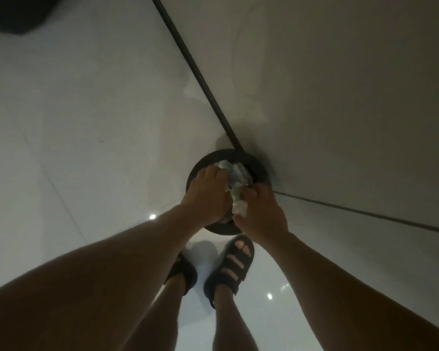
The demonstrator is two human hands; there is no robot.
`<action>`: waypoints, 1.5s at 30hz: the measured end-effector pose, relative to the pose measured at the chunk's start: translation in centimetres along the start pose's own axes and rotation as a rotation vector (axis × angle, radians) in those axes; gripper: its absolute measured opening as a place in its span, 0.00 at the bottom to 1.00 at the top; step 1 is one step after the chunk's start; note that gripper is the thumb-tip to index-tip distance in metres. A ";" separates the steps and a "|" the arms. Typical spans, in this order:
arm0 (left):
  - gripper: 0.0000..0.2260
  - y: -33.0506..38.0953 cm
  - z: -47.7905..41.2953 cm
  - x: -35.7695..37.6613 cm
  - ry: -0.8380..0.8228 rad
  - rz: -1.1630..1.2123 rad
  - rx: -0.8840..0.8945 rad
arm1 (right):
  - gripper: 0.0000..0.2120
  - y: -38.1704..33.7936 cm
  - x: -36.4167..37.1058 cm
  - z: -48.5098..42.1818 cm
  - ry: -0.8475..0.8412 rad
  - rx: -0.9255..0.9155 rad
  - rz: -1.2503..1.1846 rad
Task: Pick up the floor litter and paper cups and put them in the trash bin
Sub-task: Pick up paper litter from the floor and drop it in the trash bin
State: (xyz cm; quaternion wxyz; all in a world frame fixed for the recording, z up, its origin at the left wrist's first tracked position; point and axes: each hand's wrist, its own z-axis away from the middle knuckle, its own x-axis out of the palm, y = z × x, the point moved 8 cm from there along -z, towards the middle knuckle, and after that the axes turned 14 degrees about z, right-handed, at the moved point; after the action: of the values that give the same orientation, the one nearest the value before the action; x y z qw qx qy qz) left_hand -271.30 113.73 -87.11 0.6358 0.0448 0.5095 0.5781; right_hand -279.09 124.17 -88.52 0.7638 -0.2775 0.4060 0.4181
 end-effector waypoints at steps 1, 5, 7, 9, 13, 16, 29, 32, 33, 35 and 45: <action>0.25 -0.9 -1.1 1.1 0.014 -0.020 0.012 | 0.28 0.2 1.9 -1.1 -0.016 -0.006 0.020; 0.29 -3.8 -2.9 4.2 0.048 -0.063 0.056 | 0.31 -0.2 7.4 -2.9 -0.069 -0.036 0.087; 0.31 -4.3 -2.1 4.9 0.035 -0.099 0.083 | 0.33 -0.5 8.3 -2.4 -0.090 -0.050 0.091; 0.31 -4.9 -1.0 4.4 0.031 -0.114 0.066 | 0.31 -0.4 8.0 -1.6 -0.116 -0.045 0.050; 0.27 -4.7 0.7 0.3 0.082 -0.112 0.042 | 0.28 0.1 4.6 0.0 -0.106 -0.017 -0.009; 0.27 -3.1 2.0 -3.4 0.098 -0.144 0.000 | 0.29 -0.3 0.1 1.5 -0.050 -0.027 0.019; 0.25 14.7 16.8 -20.1 0.185 -0.231 0.078 | 0.32 -2.1 -23.8 16.5 0.061 0.074 0.030; 0.25 16.4 19.3 -22.3 0.121 -0.260 0.103 | 0.34 -2.5 -27.4 20.2 0.111 0.171 -0.046; 0.25 17.0 19.9 -22.9 0.088 -0.265 0.119 | 0.34 -2.6 -28.3 21.4 0.121 0.208 -0.069; 0.25 18.4 21.1 -23.7 0.031 -0.301 0.177 | 0.35 -3.0 -29.5 24.0 0.146 0.277 -0.079; 0.25 27.2 25.4 -25.4 -0.096 -0.451 0.512 | 0.34 -5.1 -32.1 38.1 0.323 0.624 -0.203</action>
State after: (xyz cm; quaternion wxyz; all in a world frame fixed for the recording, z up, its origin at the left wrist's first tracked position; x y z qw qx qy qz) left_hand -267.52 116.35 -42.22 0.7389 0.1166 0.6046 0.2736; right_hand -270.14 137.44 -41.10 0.7755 -0.1324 0.5996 0.1468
